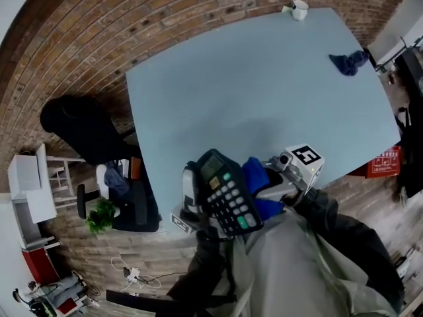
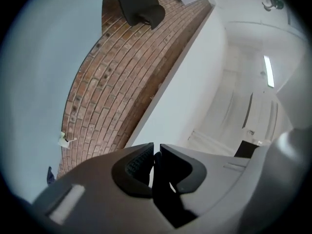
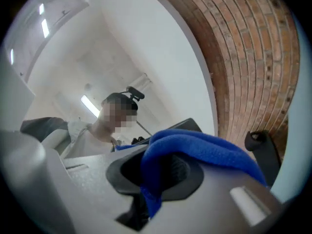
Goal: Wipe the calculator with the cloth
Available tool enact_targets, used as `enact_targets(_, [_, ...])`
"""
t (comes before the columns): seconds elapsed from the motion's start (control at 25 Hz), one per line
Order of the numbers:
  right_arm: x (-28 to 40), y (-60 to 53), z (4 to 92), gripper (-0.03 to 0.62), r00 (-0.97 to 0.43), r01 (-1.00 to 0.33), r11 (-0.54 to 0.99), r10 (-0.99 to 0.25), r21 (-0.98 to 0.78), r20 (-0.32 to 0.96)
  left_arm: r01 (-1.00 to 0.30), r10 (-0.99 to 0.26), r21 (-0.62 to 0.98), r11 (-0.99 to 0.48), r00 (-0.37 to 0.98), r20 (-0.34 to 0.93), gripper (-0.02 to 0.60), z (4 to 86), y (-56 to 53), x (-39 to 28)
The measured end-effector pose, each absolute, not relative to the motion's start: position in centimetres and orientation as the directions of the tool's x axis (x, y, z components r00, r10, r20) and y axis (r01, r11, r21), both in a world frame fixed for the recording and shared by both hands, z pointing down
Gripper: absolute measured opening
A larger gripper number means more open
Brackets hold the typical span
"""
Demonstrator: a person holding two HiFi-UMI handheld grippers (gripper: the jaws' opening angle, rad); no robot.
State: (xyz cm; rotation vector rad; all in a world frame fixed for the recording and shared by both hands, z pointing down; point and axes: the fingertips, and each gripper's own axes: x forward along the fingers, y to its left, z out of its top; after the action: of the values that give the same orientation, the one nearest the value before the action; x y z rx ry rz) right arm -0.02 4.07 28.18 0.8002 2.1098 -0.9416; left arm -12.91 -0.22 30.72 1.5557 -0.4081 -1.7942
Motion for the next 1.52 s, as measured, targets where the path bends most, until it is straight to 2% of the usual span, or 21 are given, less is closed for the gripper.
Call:
enact_targets(0.12, [-0.4,1.2,28.6,0.055,-0.646,0.649,0.636,0.17,-0.418,-0.744,0.313,-0.724,0.682,-0.661,-0.028,-0.689,0.046,31.5,-0.5,-12.9])
enact_targets(0.28, [-1.7,5.4,28.0,0.057,-0.678,0.689,0.584,0.313,-0.428,-0.665,0.263,-0.752,0.726,-0.636,0.0,-0.659,0.049,31.9,-0.6,-13.4])
enact_targets(0.36, [-2.1,7.0,27.9,0.055,-0.692,0.685,0.586,0.336,-0.433,-0.639,0.246,-0.752,0.732,-0.636,0.015,-0.659,0.049,31.6,-0.6,-13.6])
enact_targets(0.56, [-0.6,1.4,28.8,0.057,-0.744,0.528,0.7,0.108,-0.481,-0.659,0.189,-0.763,0.754,-0.629,0.034,-0.646,0.046,31.7,-0.5,-13.8])
enact_targets(0.64, [-0.2,0.5,28.6,0.057,-0.758,0.502,0.708,0.084,-0.497,-0.646,0.154,-0.78,0.776,-0.611,0.047,-0.624,0.046,32.2,-0.5,-14.1])
enact_targets(0.72, [-0.3,1.7,28.8,0.057,-0.768,0.523,0.695,0.133,-0.493,-0.627,0.124,-0.79,0.79,-0.6,0.06,-0.61,0.048,32.4,-0.5,-14.3])
enact_targets(0.84, [-1.2,5.9,29.4,0.057,-0.753,0.616,0.618,0.281,-0.488,-0.595,0.117,-0.786,0.788,-0.604,0.073,-0.613,0.048,32.1,-0.7,-14.1])
enact_targets(0.92, [-1.6,7.2,29.5,0.057,-0.743,0.634,0.601,0.302,-0.486,-0.597,0.144,-0.772,0.775,-0.616,0.087,-0.629,0.048,31.6,-0.8,-13.6])
enact_targets(1.08, [0.1,2.3,29.5,0.057,-0.77,0.494,0.72,0.103,-0.487,-0.629,0.137,-0.767,0.774,-0.618,0.109,-0.632,0.046,31.4,-0.7,-13.1])
enact_targets(1.16, [1.4,0.2,28.6,0.057,-0.812,0.365,0.813,0.039,-0.455,-0.582,0.084,-0.794,0.802,-0.591,0.117,-0.597,0.046,32.1,-0.7,-13.6])
enact_targets(1.24, [2.2,-0.5,27.1,0.057,-0.878,0.2,0.921,0.016,-0.335,-0.478,-0.029,-0.822,0.83,-0.557,0.161,-0.546,0.046,32.7,-0.8,-13.8])
enact_targets(1.32, [1.2,1.3,25.7,0.057,-0.949,0.118,0.981,0.066,-0.153,-0.309,-0.191,-0.849,0.833,-0.52,0.228,-0.478,0.046,33.0,-0.8,-13.4])
enact_targets(1.36, [0.1,2.9,25.9,0.057,-0.976,0.129,0.99,0.118,-0.052,-0.185,-0.267,-0.861,0.824,-0.501,0.255,-0.441,0.046,33.3,-0.9,-13.1])
enact_targets(1.44, [-2.5,6.2,28.7,0.057,-0.971,0.21,0.968,0.19,0.139,0.148,-0.358,-0.878,0.806,-0.471,0.283,-0.387,0.048,34.2,-1.1,-12.6])
enact_targets(1.52, [-3.9,8.0,33.1,0.06,-0.881,0.303,0.908,0.15,0.29,0.449,-0.385,-0.883,0.8,-0.459,0.3,-0.362,0.05,34.9,-1.5,-11.7])
